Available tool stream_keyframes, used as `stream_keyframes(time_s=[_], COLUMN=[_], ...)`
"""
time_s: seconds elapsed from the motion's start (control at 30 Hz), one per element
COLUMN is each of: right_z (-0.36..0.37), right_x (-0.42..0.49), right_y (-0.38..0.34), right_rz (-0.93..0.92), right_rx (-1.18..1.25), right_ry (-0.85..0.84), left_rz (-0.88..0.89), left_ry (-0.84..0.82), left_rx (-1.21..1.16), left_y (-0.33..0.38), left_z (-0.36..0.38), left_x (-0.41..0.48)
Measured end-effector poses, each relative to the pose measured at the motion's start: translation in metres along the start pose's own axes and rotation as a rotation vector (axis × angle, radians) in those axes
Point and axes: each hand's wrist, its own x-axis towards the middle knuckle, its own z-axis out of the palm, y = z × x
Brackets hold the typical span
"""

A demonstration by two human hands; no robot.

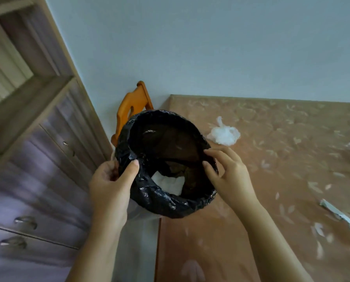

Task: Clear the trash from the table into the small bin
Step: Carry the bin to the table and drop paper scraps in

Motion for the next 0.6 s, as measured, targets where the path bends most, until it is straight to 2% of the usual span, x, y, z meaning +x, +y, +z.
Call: stream_keyframes(time_s=[0.23, 0.43, 0.6], right_z=[0.046, 0.111, 0.145], right_x=[0.021, 0.042, 0.042], right_y=[-0.057, -0.12, -0.143], right_rz=[0.029, 0.082, 0.15], right_rx=[-0.16, -0.177, -0.186], right_ry=[0.118, 0.187, 0.145], left_rz=[-0.031, 0.084, 0.171], left_ry=[0.03, -0.049, -0.087], left_rx=[-0.075, -0.028, 0.005], left_y=[0.023, 0.038, 0.042], left_z=[-0.076, -0.138, -0.157], left_x=[0.065, 0.137, 0.178])
